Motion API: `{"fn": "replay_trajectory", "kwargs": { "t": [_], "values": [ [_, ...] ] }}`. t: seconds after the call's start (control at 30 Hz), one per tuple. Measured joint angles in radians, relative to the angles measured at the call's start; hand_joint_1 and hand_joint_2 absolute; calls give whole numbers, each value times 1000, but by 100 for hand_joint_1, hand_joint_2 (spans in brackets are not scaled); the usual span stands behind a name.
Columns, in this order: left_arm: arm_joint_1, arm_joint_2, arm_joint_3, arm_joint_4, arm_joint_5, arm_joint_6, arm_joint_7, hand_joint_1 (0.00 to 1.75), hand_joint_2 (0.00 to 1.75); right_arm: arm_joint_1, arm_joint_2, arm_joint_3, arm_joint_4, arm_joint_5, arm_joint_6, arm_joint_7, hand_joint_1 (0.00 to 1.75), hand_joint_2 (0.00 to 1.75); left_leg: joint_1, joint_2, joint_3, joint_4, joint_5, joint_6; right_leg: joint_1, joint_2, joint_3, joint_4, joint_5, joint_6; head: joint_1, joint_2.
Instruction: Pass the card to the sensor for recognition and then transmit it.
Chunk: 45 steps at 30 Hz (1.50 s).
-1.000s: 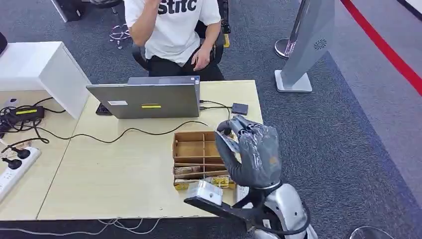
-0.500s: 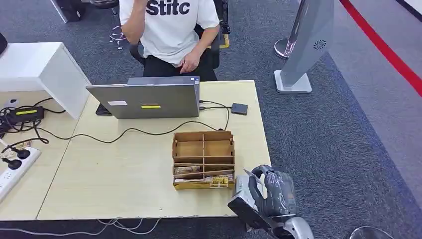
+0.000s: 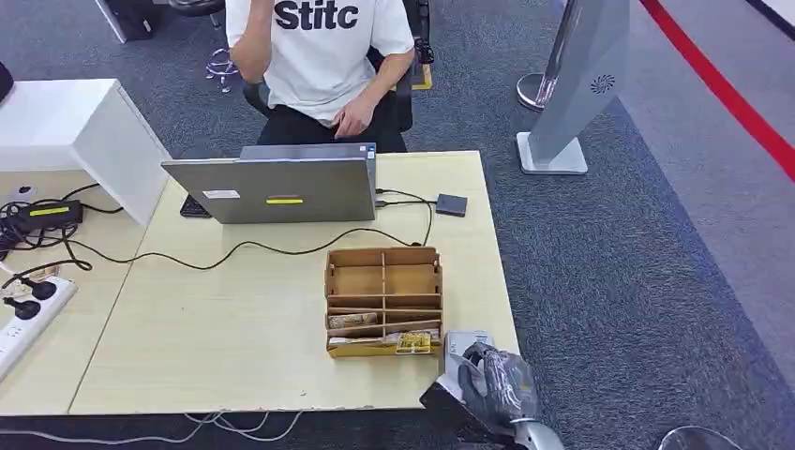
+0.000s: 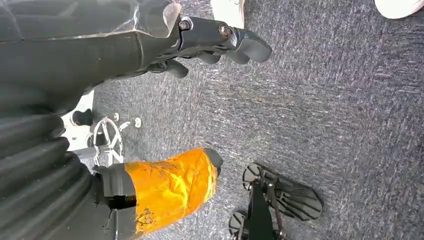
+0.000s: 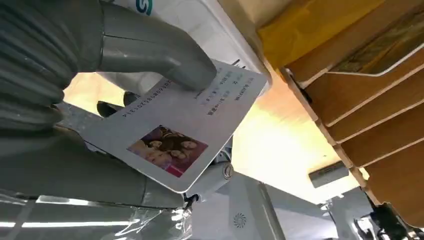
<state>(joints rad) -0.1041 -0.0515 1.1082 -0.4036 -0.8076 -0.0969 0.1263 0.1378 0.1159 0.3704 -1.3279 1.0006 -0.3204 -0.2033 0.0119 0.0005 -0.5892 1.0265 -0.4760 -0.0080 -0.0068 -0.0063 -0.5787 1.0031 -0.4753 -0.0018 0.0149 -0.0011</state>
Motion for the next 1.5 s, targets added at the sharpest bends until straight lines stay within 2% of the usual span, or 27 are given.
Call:
{"fn": "replay_trajectory", "kwargs": {
  "t": [0.53, 0.7, 0.77, 0.93, 1.03, 1.23, 1.5],
  "values": [
    [-3, 0, 9, 0, -9, -3, -20, 0, 175, -43, 5, 28, 68, -26, -2, 15, 175, 175, 0, 0, 2, 0, 0, 0, 0, 0, 2, 0, 0, 0, 0, 0],
    [-2, 1, 17, 0, -10, 0, -20, 0, 175, -40, 4, 28, 29, 14, -21, 24, 175, 175, 0, 0, 2, 0, 0, 0, 0, 0, 2, 0, 0, 0, 0, 0],
    [-2, 2, 19, 0, -11, 2, -20, 0, 175, -25, 3, 26, -59, 19, 20, 35, 175, 175, 0, 0, 2, 0, 0, 0, 0, 0, 2, 0, 0, 0, 0, 0],
    [-2, 2, 24, 0, -24, 6, -20, 0, 175, -14, 8, 29, -323, -136, 173, -40, 175, 175, 0, 0, 2, 0, 0, 0, 0, 0, 2, 0, 0, 0, 0, 0],
    [-5, 0, 24, 0, -39, 6, -19, 0, 175, -66, 15, 58, -405, -133, 254, -28, 175, 175, 0, 1, 2, 0, 0, 0, 0, 1, 2, 0, 0, 0, 0, 0],
    [-24, -8, 24, 0, -62, 7, -5, 0, 175, -240, 41, 136, -423, -123, 336, 69, 175, 175, 0, 0, 2, 0, 3, -1, 0, 0, 2, 0, 1, -1, 0, 0],
    [-32, -11, 24, 0, -63, 10, 0, 0, 175, -323, 49, 180, -399, -143, 336, 84, 175, 175, 0, 0, 2, 0, 3, -1, 0, 0, 2, 0, 2, -1, 0, 0]
  ]
}}
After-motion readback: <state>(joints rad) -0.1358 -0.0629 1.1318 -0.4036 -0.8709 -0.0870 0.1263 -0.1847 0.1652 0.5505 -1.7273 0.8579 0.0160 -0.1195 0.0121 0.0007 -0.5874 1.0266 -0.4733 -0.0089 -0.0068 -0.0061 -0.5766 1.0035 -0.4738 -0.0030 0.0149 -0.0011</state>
